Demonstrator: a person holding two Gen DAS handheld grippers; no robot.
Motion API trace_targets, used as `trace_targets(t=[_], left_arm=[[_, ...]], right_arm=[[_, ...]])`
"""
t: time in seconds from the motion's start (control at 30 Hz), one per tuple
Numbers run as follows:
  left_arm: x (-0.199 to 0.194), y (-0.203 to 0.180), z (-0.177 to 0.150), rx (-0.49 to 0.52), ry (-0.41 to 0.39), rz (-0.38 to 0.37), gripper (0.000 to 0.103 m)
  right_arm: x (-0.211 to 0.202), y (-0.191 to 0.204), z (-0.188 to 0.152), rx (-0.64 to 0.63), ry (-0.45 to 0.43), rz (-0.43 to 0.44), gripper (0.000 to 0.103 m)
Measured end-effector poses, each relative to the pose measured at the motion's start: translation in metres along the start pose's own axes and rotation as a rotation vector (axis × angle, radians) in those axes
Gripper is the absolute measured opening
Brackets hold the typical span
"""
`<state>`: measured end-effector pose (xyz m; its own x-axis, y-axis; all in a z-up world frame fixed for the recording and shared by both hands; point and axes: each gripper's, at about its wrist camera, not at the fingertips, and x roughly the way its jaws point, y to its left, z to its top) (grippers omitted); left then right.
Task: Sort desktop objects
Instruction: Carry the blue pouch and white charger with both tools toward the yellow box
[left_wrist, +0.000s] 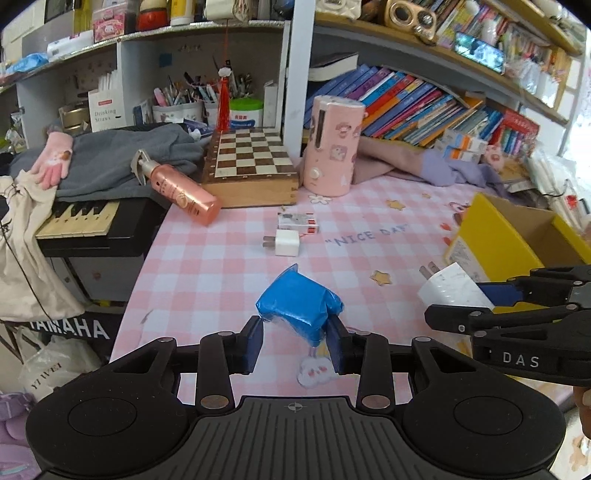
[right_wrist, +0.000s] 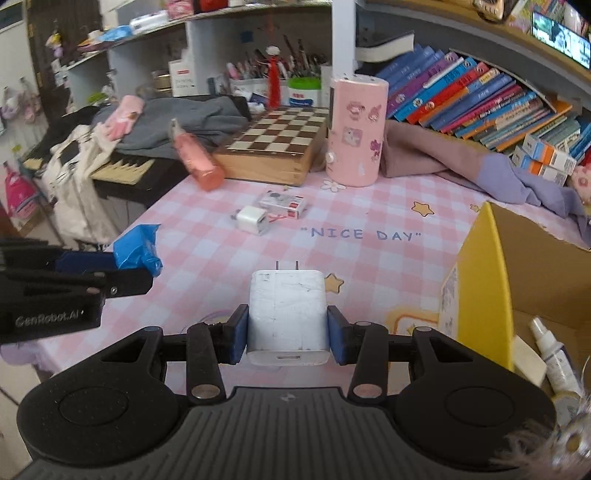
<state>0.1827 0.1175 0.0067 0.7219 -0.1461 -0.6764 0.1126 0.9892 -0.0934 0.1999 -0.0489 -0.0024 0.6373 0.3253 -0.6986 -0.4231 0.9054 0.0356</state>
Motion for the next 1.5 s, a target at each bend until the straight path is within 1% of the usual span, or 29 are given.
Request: trace_targets(t=[0.27,0.43,0.53,0.8,1.07,1.37,1.5], left_arm=[[-0.04,-0.009,-0.024,0.015,0.007,-0.053,0.035],[-0.067,-0.015,-0.035,0.022,-0.004,-0.099,0.035],[-0.078,-0.02,-0.04,0.046,-0.007,-0.129,0.035],[-0.098,-0.036,-0.056,0.096,-0.008,-0.205,0.035],[-0.112,-0.046,-0.07,0.132,0.0,-0.27,0.035],[-0.12,-0.062,-0.088,0.181,0.022,-0.336,0.035],[-0.122,-0.073,-0.095,0.205,0.042,-0.375,0.035]], right_arm=[[-0.056,0.006,-0.026,0.041,-0.028,0.01,0.041],[-0.088,0.012,-0.043,0.06,-0.023,0.003,0.041],[-0.102,0.016,-0.055,0.085,-0.018,-0.004,0.041],[-0.129,0.027,-0.087,0.146,-0.001,-0.052,0.041],[-0.15,0.039,-0.109,0.197,-0.004,-0.088,0.041],[-0.176,0.04,-0.137,0.26,-0.001,-0.157,0.041],[-0.189,0.036,-0.151,0.303,0.005,-0.202,0.041]])
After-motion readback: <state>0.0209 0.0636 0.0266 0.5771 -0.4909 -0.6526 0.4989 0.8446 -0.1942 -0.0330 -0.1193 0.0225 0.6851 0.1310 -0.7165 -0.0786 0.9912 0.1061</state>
